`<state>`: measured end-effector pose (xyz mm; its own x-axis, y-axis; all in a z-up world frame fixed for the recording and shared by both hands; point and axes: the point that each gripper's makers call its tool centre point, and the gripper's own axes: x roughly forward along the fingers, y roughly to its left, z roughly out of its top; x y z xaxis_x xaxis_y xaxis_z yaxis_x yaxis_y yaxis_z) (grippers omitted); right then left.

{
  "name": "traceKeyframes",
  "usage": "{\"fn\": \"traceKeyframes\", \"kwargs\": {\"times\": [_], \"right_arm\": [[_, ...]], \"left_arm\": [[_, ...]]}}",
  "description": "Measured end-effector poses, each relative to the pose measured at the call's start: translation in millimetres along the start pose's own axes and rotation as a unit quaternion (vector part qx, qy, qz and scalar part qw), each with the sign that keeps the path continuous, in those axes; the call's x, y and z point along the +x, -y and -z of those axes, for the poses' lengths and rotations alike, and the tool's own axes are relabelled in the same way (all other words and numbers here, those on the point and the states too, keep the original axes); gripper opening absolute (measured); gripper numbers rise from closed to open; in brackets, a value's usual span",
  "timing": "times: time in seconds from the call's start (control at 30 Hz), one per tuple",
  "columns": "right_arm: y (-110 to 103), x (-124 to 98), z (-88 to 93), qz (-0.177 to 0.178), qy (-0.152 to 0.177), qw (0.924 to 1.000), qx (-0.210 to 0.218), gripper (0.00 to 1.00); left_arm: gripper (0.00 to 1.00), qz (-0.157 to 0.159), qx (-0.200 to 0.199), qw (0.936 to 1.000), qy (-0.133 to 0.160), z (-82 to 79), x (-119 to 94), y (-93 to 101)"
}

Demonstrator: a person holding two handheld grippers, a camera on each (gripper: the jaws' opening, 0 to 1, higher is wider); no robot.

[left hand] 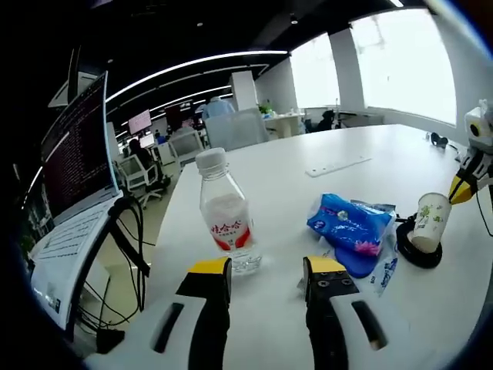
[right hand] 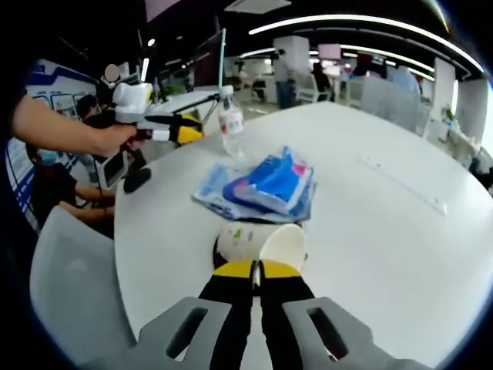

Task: Arrange the tabletop items into an orderly group along one side of the table until the central work area is clear of visible clutter.

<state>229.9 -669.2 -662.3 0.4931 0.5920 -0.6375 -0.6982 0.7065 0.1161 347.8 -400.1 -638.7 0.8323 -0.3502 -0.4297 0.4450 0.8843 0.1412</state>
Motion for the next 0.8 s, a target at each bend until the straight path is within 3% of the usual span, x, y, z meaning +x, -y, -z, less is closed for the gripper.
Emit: {"fn": "traceKeyframes", "kwargs": {"times": [0.47, 0.8], "right_arm": [[-14, -1, -9.8, -0.020, 0.000, 0.9994, -0.029, 0.00], [-18, -8, -24.6, -0.019, 0.003, 0.9976, -0.066, 0.00]], "left_arm": [[0.36, 0.012, 0.013, 0.9998, 0.005, -4.6, -15, 9.9], [0.39, 0.051, 0.019, 0.9985, 0.000, -2.4, -20, 36.7]]}}
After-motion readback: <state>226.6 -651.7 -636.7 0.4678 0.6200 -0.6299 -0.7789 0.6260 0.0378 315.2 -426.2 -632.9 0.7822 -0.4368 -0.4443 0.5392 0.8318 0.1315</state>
